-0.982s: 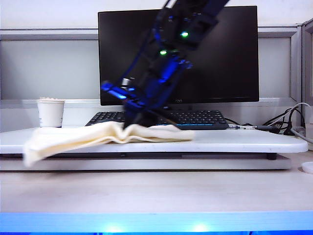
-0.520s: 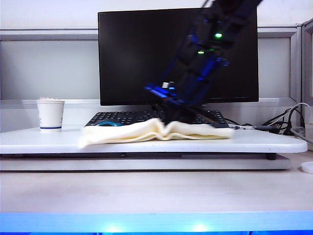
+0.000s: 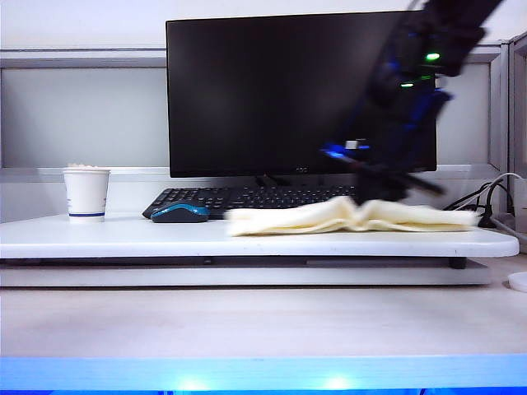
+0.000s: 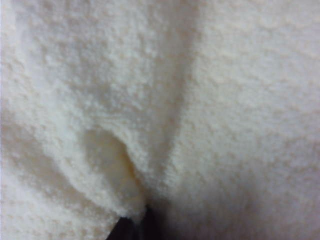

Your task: Wipe the tabletop with a clean cloth to remove dust and stains.

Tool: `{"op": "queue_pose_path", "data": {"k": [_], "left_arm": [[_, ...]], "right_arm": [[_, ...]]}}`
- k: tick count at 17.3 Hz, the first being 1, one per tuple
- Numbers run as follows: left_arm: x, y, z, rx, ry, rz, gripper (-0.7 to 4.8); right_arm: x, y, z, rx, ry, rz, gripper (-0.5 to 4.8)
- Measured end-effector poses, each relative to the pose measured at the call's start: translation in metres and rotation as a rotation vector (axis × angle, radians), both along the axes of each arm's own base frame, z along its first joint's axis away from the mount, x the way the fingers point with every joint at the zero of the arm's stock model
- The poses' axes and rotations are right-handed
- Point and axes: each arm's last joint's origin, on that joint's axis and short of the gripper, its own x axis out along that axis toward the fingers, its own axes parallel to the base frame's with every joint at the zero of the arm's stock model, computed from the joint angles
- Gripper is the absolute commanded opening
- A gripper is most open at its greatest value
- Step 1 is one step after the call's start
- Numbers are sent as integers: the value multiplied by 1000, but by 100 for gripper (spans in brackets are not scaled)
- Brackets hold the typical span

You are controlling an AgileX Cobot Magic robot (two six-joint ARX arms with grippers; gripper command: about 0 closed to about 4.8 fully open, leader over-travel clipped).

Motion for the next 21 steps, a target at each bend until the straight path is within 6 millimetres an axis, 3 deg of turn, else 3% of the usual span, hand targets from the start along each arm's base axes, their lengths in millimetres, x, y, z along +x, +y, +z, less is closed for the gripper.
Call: {"op": "queue_pose_path", "data": {"k": [5,7,9,13,17,21], "left_arm": [[0,0,0,0,0,2,-5],[0,0,0,0,0,2,-5],[0,0,0,0,1,2,-5],[0,0,0,0,1,2,-5],[0,0,0,0,0,2,-5],[0,0,0,0,1,2,-5]], "right_arm": [[-3,-51,11,-78,9,-108,-9],[-5,-58,13,-93,16,-121,-9],[-6,-53,14,-104,10,-109,-9],[-10,-2,13,-147,-45,-10,-9],[-13,55,5,-35,-90,86,-9],[-33,121,1,28,-129,210,-9]]}}
